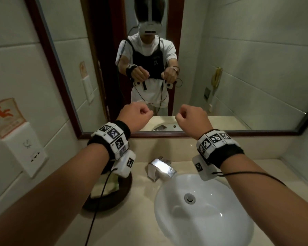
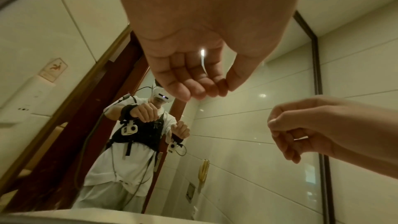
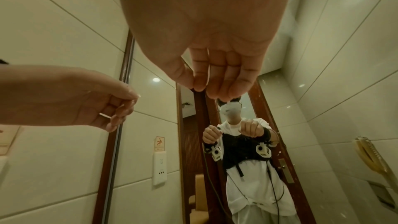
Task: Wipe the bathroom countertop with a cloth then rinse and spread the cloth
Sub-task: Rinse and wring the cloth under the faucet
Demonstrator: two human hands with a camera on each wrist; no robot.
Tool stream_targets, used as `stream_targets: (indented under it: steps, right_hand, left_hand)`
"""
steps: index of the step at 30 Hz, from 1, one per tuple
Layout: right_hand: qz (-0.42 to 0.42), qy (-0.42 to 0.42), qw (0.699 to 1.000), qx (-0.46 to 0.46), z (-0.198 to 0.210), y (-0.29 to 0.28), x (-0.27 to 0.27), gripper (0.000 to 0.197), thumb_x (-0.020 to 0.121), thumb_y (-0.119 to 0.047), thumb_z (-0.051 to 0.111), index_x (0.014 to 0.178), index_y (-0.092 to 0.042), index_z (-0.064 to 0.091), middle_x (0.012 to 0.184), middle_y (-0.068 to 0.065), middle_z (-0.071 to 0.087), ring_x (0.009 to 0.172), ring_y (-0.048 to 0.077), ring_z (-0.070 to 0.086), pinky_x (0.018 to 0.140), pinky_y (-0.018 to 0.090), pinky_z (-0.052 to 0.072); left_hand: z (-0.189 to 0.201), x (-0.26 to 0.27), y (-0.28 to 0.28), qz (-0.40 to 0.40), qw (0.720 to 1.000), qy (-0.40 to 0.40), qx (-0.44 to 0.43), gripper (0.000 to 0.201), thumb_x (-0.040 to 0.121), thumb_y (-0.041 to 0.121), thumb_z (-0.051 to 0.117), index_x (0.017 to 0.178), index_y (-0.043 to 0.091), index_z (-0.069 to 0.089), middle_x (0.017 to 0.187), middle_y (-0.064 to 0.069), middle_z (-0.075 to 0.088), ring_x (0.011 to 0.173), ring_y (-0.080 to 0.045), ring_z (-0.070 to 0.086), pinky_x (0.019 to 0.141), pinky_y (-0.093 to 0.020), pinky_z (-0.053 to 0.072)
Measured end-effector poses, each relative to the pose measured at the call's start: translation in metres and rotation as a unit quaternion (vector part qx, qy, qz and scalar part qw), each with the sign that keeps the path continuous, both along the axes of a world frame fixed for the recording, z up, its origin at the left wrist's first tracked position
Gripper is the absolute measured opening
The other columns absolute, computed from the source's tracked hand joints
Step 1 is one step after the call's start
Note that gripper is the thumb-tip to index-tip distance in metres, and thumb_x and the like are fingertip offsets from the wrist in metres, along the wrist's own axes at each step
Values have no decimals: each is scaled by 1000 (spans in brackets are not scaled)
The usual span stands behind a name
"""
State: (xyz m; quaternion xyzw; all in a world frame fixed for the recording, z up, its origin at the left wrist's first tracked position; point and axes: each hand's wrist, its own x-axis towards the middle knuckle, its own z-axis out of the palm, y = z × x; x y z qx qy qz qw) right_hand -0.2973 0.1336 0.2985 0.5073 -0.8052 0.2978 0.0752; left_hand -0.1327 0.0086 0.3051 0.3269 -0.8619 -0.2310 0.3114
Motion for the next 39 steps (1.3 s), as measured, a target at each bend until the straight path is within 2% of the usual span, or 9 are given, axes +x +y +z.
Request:
stream_targets:
  steps: [3, 11, 14, 19, 23, 27, 31, 36, 39]
  right_hand:
    - [17, -7, 1000, 23, -19, -1, -11, 14, 89, -25, 52, 79, -16, 58, 75, 5, 62, 72, 26, 55, 63, 30, 36]
    - [81, -30, 992, 95, -77, -23, -26, 13, 88, -26, 51, 90, -19, 62, 84, 3, 65, 77, 24, 56, 68, 31, 39]
    - [101, -36, 985, 138, -103, -39, -17, 12, 88, -27, 51, 88, -21, 61, 87, 4, 67, 82, 26, 60, 68, 30, 40]
    - [151, -63, 965, 203, -155, -79, 26, 22, 89, -29, 51, 101, -17, 64, 97, 9, 69, 90, 30, 62, 75, 33, 49]
    - [181, -70, 947, 256, -199, -106, 66, 25, 90, -29, 50, 109, -18, 63, 109, 8, 67, 101, 33, 61, 82, 34, 47]
    - [184, -101, 925, 316, -238, -129, 94, 31, 89, -26, 50, 117, -20, 62, 118, 8, 64, 109, 31, 59, 86, 34, 45]
    - [177, -107, 908, 364, -269, -147, 107, 36, 88, -27, 49, 122, -22, 58, 121, 10, 63, 111, 31, 58, 90, 35, 48]
    - [166, -106, 900, 388, -289, -155, 107, 35, 90, -28, 49, 124, -23, 57, 123, 8, 61, 111, 30, 58, 91, 35, 47]
    - [160, -118, 900, 387, -293, -157, 100, 33, 91, -28, 50, 123, -23, 57, 123, 7, 60, 111, 29, 58, 93, 34, 47]
  left_hand:
    - [-16, -7, 1, 29, 999, -13, 17, 24, 86, 33, 62, 68, 16, 64, 61, 7, 58, 63, -11, 54, 62, -22, 37]
    - [-65, 3, -1, 111, 988, -96, 54, 20, 86, 31, 62, 74, 15, 67, 66, 5, 59, 67, -13, 54, 56, -22, 36]
    - [-91, 16, -11, 139, 975, -144, 93, 16, 84, 34, 62, 76, 21, 66, 71, 6, 62, 74, -17, 59, 65, -25, 41]
    - [-143, 48, -38, 179, 947, -219, 151, 9, 83, 31, 63, 81, 23, 62, 80, 4, 61, 84, -21, 59, 74, -27, 45]
    - [-200, 75, -67, 189, 913, -295, 210, 18, 83, 42, 63, 91, 26, 62, 101, -1, 67, 95, -23, 61, 86, -34, 50]
    - [-248, 85, -87, 199, 881, -359, 235, 38, 90, 41, 50, 120, 19, 56, 125, -6, 57, 113, -30, 54, 94, -37, 45]
    - [-286, 80, -100, 165, 880, -400, 195, 34, 89, 38, 49, 114, 16, 57, 119, -9, 61, 106, -30, 59, 92, -38, 46]
    - [-325, 76, -104, 180, 846, -451, 220, 62, 89, 45, 55, 137, 10, 39, 135, -18, 42, 123, -37, 44, 103, -41, 36]
    - [-333, 75, -109, 167, 842, -464, 218, 50, 89, 32, 59, 130, 8, 44, 133, -17, 43, 120, -35, 45, 97, -40, 42]
